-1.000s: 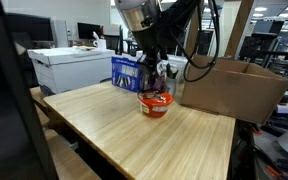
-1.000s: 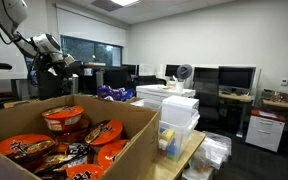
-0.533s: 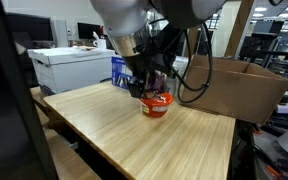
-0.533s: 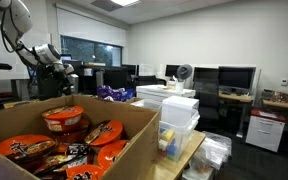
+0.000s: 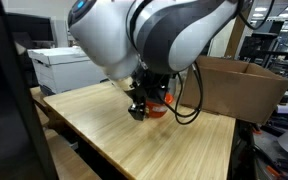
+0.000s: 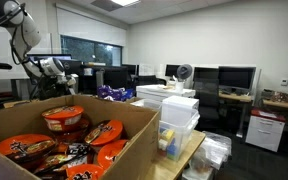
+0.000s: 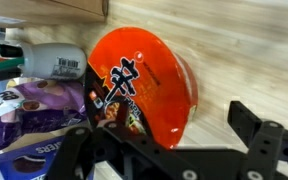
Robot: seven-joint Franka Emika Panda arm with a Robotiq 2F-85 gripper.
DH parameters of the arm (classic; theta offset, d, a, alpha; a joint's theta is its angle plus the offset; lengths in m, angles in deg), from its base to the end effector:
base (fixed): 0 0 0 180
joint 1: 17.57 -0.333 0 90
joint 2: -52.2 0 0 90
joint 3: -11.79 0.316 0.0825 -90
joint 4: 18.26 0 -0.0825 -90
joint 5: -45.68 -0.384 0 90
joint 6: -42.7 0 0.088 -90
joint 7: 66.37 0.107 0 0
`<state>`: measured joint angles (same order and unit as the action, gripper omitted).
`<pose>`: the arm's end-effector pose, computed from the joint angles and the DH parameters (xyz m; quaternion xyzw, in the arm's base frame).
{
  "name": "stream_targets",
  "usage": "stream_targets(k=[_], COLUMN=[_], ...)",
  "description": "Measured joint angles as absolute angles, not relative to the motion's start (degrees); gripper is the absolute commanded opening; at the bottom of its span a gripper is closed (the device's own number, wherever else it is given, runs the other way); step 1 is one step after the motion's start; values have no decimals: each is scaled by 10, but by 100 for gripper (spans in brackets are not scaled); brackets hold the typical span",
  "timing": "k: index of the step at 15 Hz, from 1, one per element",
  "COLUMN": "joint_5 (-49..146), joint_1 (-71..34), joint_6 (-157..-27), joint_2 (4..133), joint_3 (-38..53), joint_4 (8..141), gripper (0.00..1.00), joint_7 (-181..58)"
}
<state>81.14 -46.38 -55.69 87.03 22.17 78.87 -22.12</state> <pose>0.5153 0.3392 0.2246 0.9329 0.0864 -0.0508 0.3460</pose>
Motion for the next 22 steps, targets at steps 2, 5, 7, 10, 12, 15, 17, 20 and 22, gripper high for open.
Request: stream_targets(k=[2, 5, 7, 10, 12, 15, 17, 20, 22], joint_5=[811, 812, 812, 813, 816, 826, 832, 838, 843], joint_1=[-468, -475, -481, -489, -495, -504, -510, -519, -524], joint_6=[-557, -545, -531, -509, -491, -469, -460, -450, -448], joint_2=[890, 909, 917, 927, 935, 948, 957, 966, 969], joint_3=[218, 210, 205, 197, 190, 182, 177, 173, 170], joint_4=[778, 760, 749, 737, 729, 717, 710, 700, 697], gripper=[100, 100, 100, 100, 100, 100, 100, 100, 100], joint_7=[-221, -221, -221, -221, -221, -221, -219, -208, -195])
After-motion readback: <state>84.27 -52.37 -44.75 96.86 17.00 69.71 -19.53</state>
